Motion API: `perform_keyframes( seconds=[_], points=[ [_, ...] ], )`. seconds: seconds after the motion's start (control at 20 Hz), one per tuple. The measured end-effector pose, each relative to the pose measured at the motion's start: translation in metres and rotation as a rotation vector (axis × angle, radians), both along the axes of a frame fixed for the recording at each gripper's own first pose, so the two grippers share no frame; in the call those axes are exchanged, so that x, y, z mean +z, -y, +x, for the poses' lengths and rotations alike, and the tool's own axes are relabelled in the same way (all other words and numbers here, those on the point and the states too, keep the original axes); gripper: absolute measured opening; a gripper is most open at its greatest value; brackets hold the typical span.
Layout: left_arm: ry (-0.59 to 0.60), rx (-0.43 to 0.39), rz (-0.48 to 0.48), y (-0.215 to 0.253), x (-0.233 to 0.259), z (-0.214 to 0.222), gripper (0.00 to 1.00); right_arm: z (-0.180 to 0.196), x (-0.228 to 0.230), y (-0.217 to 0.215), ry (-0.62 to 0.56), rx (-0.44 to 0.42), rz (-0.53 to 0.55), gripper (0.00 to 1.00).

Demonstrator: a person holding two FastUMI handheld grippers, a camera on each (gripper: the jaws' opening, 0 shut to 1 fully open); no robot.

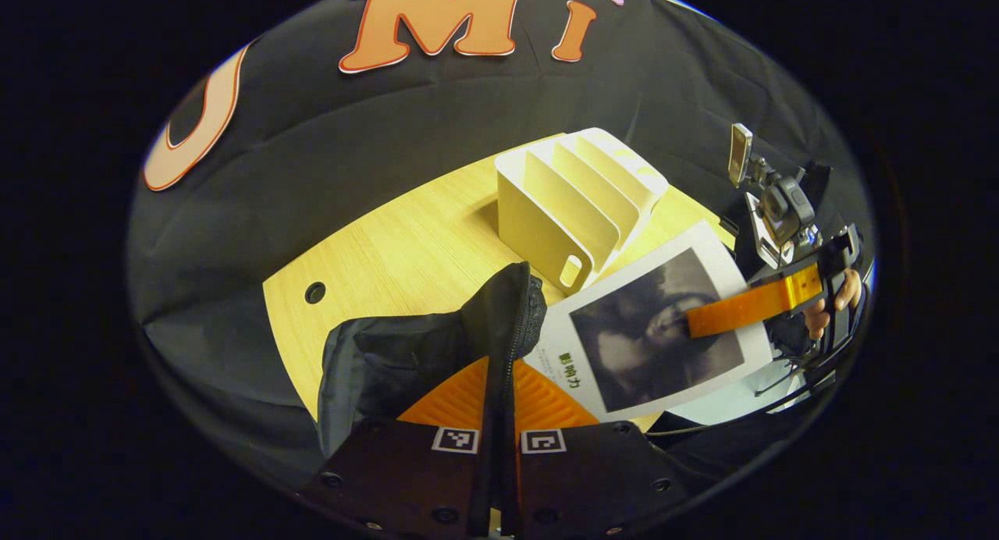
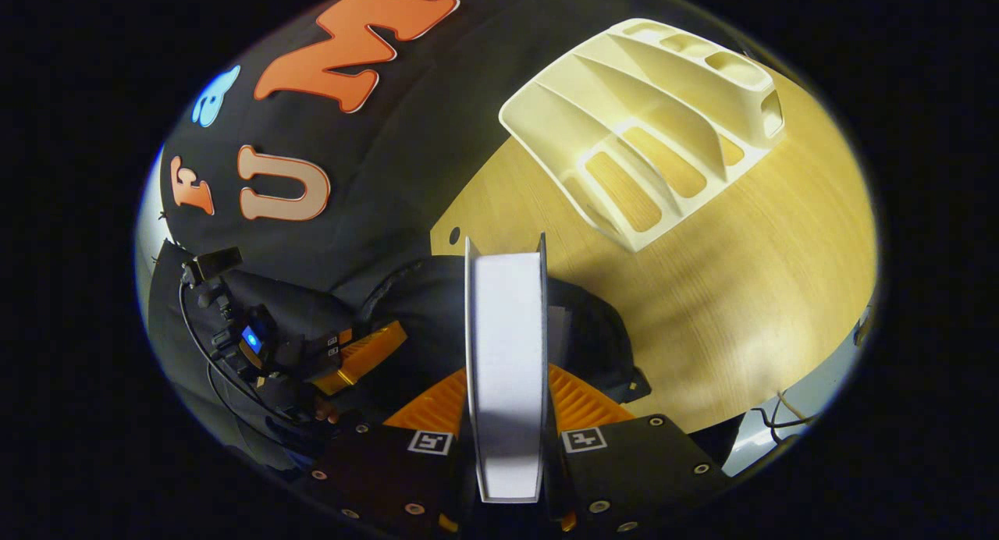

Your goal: Open the schoolbag, grab two books from the bookshelf and put them into the schoolbag.

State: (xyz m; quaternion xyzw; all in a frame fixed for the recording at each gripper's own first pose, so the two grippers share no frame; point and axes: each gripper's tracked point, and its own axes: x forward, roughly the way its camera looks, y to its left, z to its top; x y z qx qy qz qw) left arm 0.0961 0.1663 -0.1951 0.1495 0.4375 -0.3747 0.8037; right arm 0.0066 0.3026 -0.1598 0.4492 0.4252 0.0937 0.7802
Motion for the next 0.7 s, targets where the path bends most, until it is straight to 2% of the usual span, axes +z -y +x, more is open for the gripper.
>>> perform_keyframes(
  seconds=[0.4,0.7],
  points=[
    [0.023,0.009,-0.014,0.003,0.008,0.001,0.06,0.035,-0.033,-0.062,0.024,0.017,0.081,0.36],
    [0.026,0.011,-0.04,0.01,0.016,-0.005,0.06,0.055,-0.047,-0.089,0.048,-0.038,0.183,0.36]
  ],
)
